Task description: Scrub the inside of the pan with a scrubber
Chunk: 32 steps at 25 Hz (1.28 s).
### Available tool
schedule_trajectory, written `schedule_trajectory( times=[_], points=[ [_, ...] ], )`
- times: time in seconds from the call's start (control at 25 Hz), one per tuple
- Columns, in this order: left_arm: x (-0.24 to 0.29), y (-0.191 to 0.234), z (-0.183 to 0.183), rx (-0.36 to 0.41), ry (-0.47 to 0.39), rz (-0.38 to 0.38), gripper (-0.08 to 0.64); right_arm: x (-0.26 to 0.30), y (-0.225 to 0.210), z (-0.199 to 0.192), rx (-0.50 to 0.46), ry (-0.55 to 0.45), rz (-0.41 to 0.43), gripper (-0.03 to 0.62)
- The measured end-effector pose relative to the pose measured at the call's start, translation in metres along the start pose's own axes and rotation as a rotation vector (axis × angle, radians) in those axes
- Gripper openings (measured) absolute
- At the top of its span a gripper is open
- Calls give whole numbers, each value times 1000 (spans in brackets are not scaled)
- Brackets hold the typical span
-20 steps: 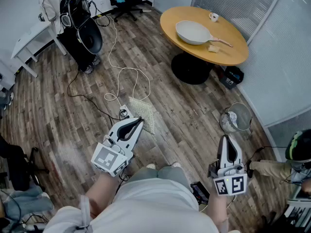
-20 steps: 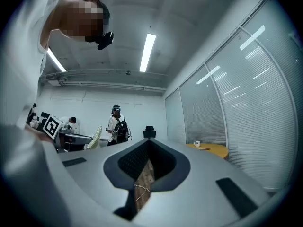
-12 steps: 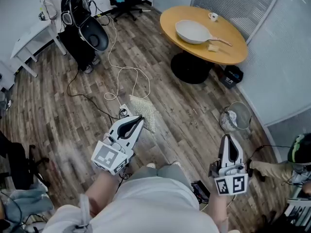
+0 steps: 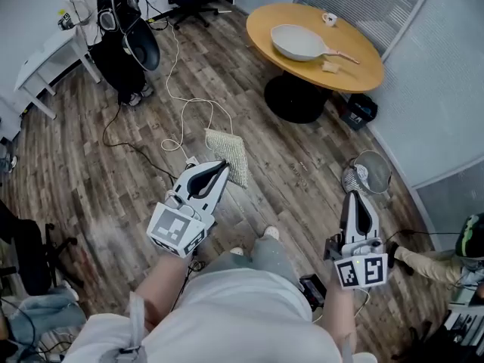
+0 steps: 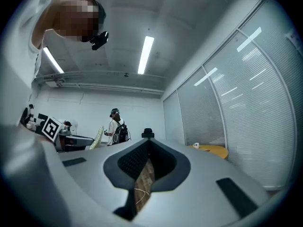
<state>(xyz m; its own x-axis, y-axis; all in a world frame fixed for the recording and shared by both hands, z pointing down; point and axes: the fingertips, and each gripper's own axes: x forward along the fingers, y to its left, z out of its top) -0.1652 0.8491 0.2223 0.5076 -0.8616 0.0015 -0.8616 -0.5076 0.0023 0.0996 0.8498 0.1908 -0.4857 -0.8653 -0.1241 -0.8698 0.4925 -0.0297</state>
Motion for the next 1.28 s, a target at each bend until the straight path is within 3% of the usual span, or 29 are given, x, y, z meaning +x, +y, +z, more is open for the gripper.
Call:
schedule_trajectory(
  times=[0.6, 1.28],
  points=[
    [50, 29, 21, 12, -77, 38, 17, 73, -4, 11, -27, -64, 60, 20],
    [138, 69, 20, 50, -55, 66, 17, 160, -75, -5, 1, -65, 75, 20]
  ],
)
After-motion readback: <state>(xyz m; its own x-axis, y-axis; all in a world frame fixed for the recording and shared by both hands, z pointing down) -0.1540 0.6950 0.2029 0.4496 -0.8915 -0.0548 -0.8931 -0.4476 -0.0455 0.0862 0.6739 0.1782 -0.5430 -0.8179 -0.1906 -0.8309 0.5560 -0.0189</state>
